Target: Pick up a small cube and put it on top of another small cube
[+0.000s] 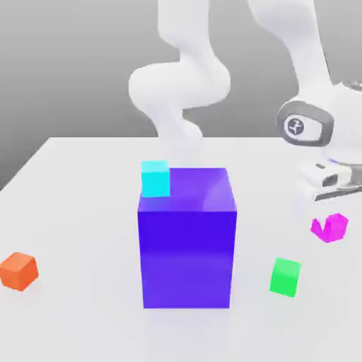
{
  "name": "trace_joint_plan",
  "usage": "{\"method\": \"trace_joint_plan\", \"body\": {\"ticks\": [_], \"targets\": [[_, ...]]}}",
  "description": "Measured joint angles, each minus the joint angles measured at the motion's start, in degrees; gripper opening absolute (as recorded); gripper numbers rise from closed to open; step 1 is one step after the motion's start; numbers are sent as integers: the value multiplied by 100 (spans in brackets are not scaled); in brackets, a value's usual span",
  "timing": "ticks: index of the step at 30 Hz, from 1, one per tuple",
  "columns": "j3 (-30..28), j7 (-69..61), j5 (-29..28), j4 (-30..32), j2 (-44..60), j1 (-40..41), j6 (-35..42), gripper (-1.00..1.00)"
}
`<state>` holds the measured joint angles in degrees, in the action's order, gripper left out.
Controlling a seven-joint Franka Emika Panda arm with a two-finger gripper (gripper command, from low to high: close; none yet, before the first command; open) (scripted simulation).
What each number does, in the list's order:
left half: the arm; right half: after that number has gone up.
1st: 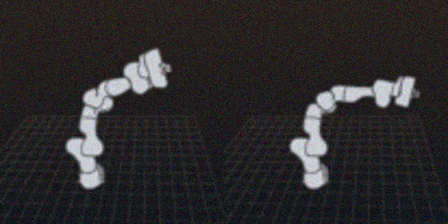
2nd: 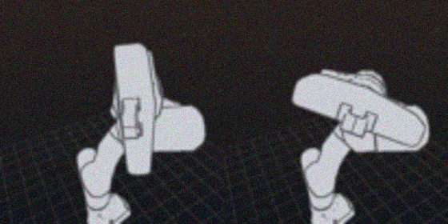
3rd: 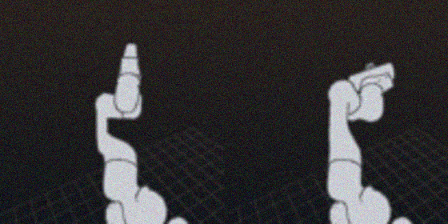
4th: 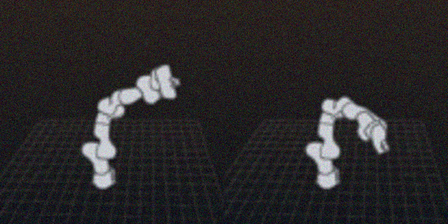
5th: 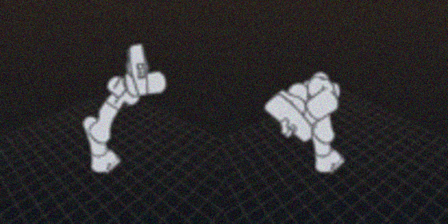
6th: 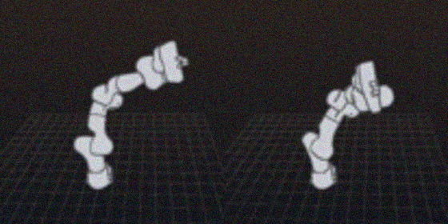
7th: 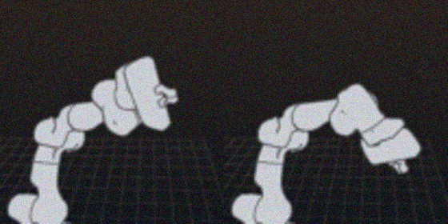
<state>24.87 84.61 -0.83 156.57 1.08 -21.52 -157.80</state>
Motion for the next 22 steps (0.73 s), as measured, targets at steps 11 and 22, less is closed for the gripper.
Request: {"method": "trace_joint_plan", "body": {"ticks": [11, 22], "targets": [[-370, 2098, 439, 240, -565, 815, 293, -100], [-684, 3031, -788, 186, 587, 805, -725, 100]]}}
